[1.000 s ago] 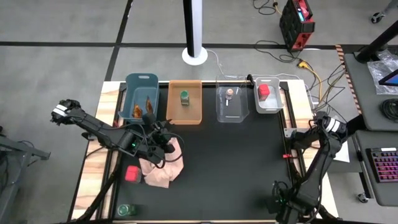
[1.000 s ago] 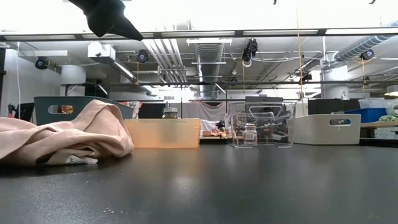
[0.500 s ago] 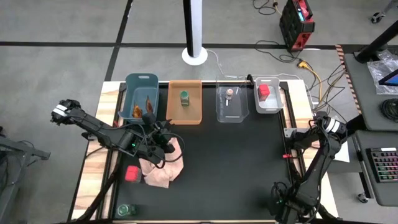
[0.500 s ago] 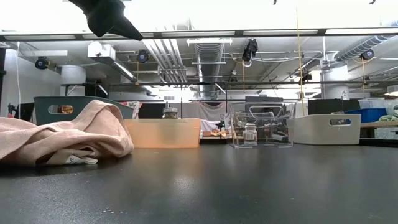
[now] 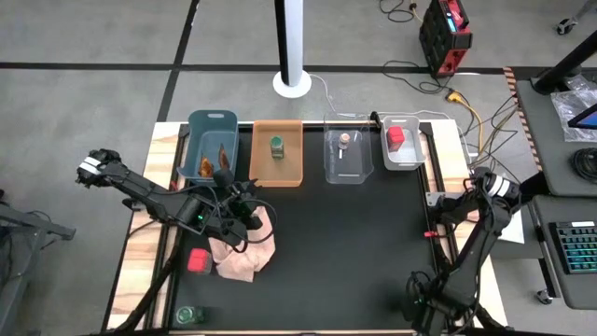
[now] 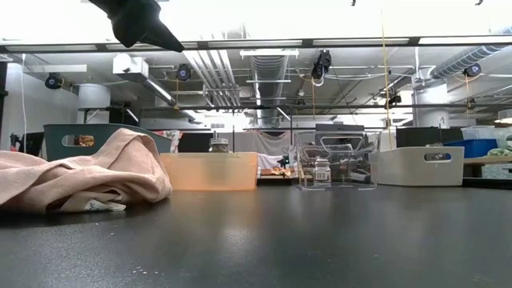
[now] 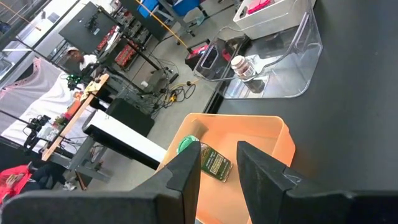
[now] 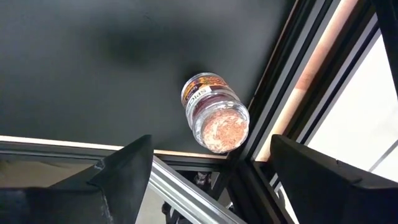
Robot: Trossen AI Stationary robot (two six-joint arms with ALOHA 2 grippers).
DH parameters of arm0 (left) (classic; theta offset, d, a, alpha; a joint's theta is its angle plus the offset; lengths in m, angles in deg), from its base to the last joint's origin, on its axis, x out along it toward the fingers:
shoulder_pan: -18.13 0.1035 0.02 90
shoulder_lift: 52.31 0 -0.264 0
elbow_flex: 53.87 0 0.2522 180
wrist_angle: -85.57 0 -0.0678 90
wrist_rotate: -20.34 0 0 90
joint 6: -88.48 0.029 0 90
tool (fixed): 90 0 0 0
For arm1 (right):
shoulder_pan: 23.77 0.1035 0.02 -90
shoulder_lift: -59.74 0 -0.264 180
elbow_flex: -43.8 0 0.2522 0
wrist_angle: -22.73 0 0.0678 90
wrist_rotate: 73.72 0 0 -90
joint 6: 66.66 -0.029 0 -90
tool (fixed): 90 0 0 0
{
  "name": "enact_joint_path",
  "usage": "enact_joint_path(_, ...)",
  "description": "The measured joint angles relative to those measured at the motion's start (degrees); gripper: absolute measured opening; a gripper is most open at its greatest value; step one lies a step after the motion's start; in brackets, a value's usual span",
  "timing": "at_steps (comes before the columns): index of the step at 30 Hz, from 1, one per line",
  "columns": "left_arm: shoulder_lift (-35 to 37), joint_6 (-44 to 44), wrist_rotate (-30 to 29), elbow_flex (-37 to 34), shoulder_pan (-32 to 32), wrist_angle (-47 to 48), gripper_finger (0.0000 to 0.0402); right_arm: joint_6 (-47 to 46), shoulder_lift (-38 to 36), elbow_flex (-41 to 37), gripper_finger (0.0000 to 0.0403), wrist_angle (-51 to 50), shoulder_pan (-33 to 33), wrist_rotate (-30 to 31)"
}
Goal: Sort spices by type
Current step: Put the brown seasoning bottle into the transparent bin
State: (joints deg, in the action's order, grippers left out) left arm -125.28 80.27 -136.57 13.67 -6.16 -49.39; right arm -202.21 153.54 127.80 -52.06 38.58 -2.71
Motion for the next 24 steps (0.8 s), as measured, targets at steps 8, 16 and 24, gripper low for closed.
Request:
enact_joint_path(8, 0.0, -0.3, 0.0, 0.0, 0.0, 0.0, 0.0089, 1.8, 0.0, -1.7, 0.0313, 1.9, 0.0, -0.3)
enact_joint_path(16, 0.0, -0.4, 0.0, 0.0, 0.0, -0.2, 0.0089, 7.6, 0.2, -2.7, 0.0313, -0.8, -1.6, 2.3)
enact_joint_path(24, 0.0, -0.4, 0.0, 0.0, 0.0, -0.8, 0.0089, 15.9, 0.3, -3.0, 0.0290, -2.4, -5.8, 3.3)
